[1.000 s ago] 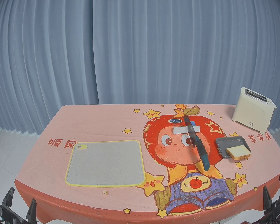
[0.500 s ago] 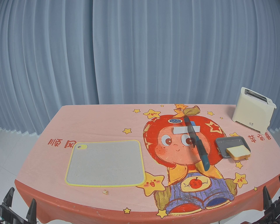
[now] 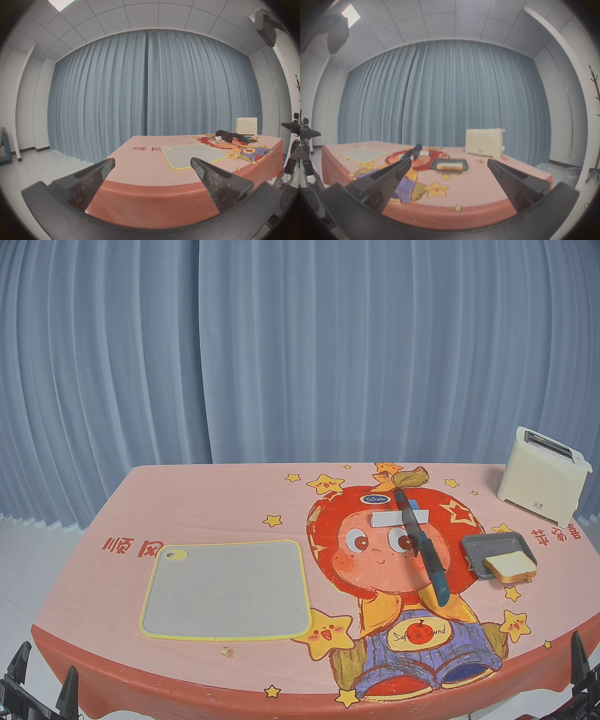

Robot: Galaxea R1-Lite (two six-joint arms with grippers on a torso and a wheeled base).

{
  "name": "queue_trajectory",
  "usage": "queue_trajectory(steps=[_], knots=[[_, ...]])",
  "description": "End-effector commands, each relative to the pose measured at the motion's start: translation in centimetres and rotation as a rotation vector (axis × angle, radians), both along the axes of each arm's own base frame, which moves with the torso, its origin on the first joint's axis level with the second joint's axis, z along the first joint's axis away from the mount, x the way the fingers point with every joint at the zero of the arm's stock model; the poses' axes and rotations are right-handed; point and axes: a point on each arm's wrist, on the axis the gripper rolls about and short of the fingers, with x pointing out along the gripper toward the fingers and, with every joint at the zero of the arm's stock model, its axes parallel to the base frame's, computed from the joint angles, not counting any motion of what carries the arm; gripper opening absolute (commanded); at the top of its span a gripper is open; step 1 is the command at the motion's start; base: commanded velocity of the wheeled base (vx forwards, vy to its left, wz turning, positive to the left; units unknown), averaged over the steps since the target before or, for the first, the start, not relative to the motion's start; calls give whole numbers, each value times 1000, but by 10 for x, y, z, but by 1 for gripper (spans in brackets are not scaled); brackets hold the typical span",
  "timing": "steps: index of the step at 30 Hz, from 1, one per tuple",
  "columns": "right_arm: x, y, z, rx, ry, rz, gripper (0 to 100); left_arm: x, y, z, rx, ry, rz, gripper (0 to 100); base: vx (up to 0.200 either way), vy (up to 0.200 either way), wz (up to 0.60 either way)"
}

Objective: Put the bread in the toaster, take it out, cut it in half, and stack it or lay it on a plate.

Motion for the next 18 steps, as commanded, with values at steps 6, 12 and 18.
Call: queue_trajectory(steps=[6,12,18], knots=[[-1,0,3,-36,-77,-4,100,0,0,-5,0,2,2,100,0,0,0],[-1,0,4,-34,-77,8,100,0,0,-5,0,1,2,100,0,0,0],[-2,2,5,23,-77,95,100,0,0,-5,0,1,2,100,0,0,0]])
